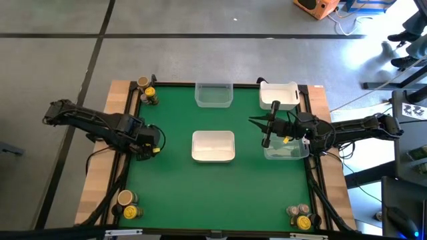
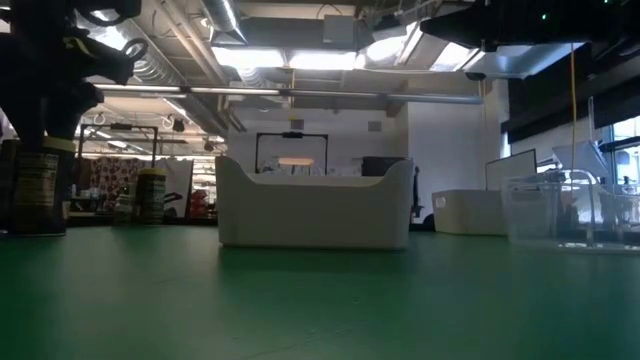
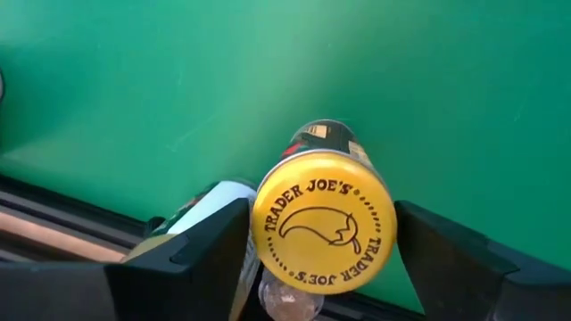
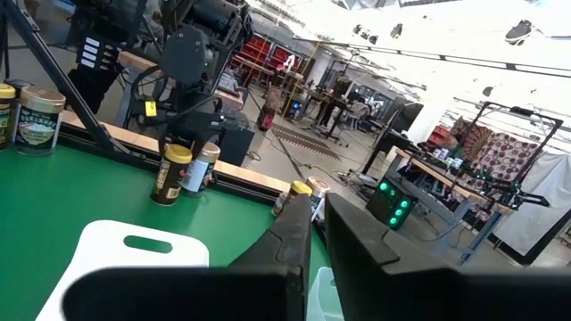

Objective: Sort spices by type
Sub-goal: Put the middle yellow seasoning bottle into the top transparent bin

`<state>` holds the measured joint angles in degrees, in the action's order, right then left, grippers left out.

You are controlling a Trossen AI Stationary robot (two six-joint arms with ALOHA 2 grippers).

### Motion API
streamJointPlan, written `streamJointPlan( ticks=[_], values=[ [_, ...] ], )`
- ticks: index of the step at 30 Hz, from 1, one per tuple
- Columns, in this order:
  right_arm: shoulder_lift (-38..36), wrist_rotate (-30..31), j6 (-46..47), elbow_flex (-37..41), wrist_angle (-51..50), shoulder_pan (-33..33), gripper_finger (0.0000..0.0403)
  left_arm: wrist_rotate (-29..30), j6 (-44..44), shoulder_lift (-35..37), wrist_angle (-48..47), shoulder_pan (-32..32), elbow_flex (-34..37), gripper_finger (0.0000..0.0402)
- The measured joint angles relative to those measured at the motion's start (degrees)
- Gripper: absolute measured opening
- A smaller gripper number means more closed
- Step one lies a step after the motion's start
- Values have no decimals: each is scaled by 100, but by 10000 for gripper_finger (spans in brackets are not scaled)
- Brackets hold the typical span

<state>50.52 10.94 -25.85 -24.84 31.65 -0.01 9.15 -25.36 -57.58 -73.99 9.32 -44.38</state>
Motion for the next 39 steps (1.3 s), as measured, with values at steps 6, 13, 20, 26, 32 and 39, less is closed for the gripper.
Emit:
streamJointPlan(
  ticks=[6,13,20,26,32,39],
  values=[
    [0,-1,0,0,1,-1,39,0,-3,0,67,0,23,272],
    [0,-1,0,0,-2,-1,39,-109,66,-39,449,0,501,270],
    [0,-1,0,0,1,0,39,-110,107,-35,571,0,577,254],
    [0,-1,0,0,5,-2,39,-146,148,-32,602,0,575,217],
    [0,-1,0,0,76,0,39,-263,134,-35,747,2,480,207],
    [-1,-1,0,2,181,-1,39,146,136,-35,718,0,-89,215]
  ],
)
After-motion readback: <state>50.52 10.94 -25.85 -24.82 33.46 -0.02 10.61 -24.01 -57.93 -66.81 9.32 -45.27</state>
